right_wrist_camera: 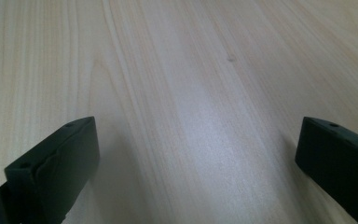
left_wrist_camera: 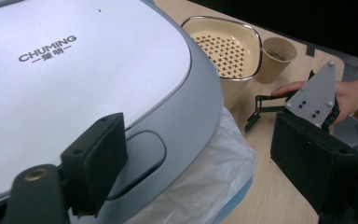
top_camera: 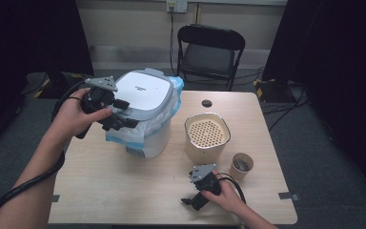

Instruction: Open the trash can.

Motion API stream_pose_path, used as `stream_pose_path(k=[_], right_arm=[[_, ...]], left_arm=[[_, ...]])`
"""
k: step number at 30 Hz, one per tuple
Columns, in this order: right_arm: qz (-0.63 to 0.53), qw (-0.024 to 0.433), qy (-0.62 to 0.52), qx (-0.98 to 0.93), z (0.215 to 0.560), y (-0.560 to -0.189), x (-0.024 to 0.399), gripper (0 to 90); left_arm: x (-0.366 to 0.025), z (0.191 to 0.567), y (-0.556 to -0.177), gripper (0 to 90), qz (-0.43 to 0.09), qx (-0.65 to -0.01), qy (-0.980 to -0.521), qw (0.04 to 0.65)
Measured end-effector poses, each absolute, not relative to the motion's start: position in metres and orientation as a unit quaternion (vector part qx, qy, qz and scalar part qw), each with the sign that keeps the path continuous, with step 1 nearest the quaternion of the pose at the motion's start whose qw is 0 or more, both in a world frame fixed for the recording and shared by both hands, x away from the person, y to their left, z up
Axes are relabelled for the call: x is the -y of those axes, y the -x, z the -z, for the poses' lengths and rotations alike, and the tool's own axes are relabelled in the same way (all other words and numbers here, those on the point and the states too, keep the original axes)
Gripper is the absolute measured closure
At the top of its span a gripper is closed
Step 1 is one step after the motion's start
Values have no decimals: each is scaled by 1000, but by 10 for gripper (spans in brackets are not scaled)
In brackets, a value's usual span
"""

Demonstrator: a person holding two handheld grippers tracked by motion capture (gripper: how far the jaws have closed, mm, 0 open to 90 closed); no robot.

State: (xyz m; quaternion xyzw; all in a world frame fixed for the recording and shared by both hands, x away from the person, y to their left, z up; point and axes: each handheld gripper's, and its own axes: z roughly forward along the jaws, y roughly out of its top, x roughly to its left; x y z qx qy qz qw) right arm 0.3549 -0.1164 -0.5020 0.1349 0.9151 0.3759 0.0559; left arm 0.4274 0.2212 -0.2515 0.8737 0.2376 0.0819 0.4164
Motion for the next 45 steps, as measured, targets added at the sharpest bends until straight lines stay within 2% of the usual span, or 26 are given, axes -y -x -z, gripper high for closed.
stream_pose_path(k=[14, 29, 35, 45], right_arm=[[-375, 56, -137, -915, 502, -355, 116, 0], [-377, 59, -134, -915, 502, -355, 116, 0], [-377, 59, -134, -915, 502, -355, 116, 0], [-377, 59, -134, -915, 502, -355, 116, 0]], left_arm=[[-225, 256, -427, 158, -79, -238, -865, 434], [-225, 256, -423, 192, -85, -229, -867, 434], [-224, 254, -416, 202, -84, -218, -877, 420], [-213, 268, -390, 199, -64, -191, -873, 444]])
